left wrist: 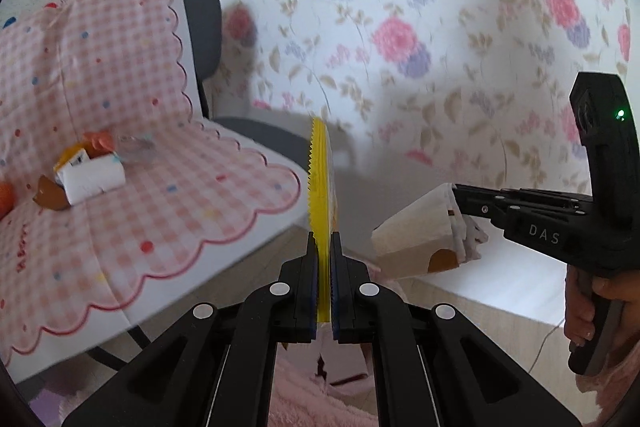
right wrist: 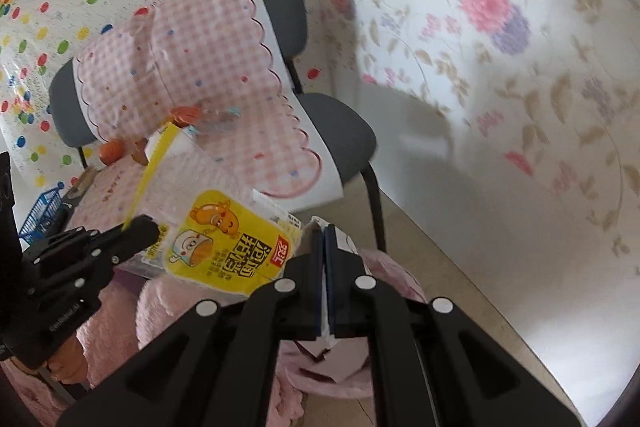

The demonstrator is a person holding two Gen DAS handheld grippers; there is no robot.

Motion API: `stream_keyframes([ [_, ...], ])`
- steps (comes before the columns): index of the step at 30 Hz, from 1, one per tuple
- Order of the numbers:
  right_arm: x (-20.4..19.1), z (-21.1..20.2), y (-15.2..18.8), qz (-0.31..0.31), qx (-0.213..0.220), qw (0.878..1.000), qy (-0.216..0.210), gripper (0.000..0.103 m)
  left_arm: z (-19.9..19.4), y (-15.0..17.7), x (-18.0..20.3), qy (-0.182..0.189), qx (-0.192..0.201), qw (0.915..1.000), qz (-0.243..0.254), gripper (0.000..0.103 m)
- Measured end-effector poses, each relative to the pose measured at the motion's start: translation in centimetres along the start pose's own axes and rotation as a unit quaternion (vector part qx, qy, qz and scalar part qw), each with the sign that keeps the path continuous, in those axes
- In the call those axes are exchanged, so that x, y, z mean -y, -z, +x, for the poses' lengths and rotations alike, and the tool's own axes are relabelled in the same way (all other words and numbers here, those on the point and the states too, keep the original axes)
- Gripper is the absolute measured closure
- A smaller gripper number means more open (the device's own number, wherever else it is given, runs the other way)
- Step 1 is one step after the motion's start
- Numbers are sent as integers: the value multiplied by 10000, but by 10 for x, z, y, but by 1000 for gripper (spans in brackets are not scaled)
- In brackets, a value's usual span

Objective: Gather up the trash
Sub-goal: 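Grasp the yellow serrated packet with the left tool while the right tool carries the bag toward the wastebasket, then open both tools over the wastebasket to drop the packet and bag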

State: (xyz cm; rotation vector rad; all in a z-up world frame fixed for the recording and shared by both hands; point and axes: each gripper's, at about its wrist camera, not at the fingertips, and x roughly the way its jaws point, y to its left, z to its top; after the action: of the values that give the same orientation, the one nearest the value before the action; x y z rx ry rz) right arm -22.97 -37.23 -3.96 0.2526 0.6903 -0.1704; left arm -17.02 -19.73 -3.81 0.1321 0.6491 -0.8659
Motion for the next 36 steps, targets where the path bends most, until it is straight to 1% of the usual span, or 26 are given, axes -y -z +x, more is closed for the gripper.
stream_keyframes([
  [6, 11, 22, 16, 60, -318, 9995, 49, 101, 23, 9, -1, 66, -340, 9993, -145, 98],
  [11, 21, 44, 22, 224, -571, 9981, -39, 101, 45, 8, -4, 93, -609, 9979, -200, 96],
  [14, 28, 59, 26, 351, -720, 9967, -115, 101, 59, 7, -5, 133, -755, 9968, -213, 94],
  [15, 30, 65, 26, 393, -782, 9961, -130, 101, 64, 7, -6, 130, -822, 9963, -231, 90],
  [17, 33, 73, 27, 456, -881, 9949, -184, 101, 71, 5, -7, 149, -896, 9955, -272, 89],
  [18, 34, 77, 27, 486, -930, 9943, -179, 99, 74, 5, -9, 149, -926, 9951, -298, 89],
  [19, 35, 80, 27, 501, -973, 9939, -160, 91, 76, 4, -10, 138, -948, 9949, -321, 87],
  [20, 36, 82, 28, 511, -990, 9937, -141, 85, 76, 4, -12, 131, -955, 9948, -341, 83],
  [21, 37, 83, 27, 531, -996, 9935, -109, 70, 76, 2, -13, 115, -946, 9948, -355, 81],
  [22, 37, 83, 27, 537, -995, 9935, -93, 63, 75, 1, -16, 77, -924, 9950, -379, 79],
  [26, 41, 81, 22, 555, -957, 9939, -10, 62, 65, -4, -27, -74, -798, 9955, -511, 78],
  [30, 43, 66, 10, 566, -713, 9958, 46, 62, 44, -8, -43, -374, -628, 9953, -639, 78],
  [32, 41, 58, 4, 540, -579, 9968, 43, 62, 34, -8, -49, -495, -552, 9949, -684, 76],
  [36, 28, 42, -8, 441, -307, 9985, -115, 62, 13, -8, -64, -771, -445, 9929, -792, 71],
])
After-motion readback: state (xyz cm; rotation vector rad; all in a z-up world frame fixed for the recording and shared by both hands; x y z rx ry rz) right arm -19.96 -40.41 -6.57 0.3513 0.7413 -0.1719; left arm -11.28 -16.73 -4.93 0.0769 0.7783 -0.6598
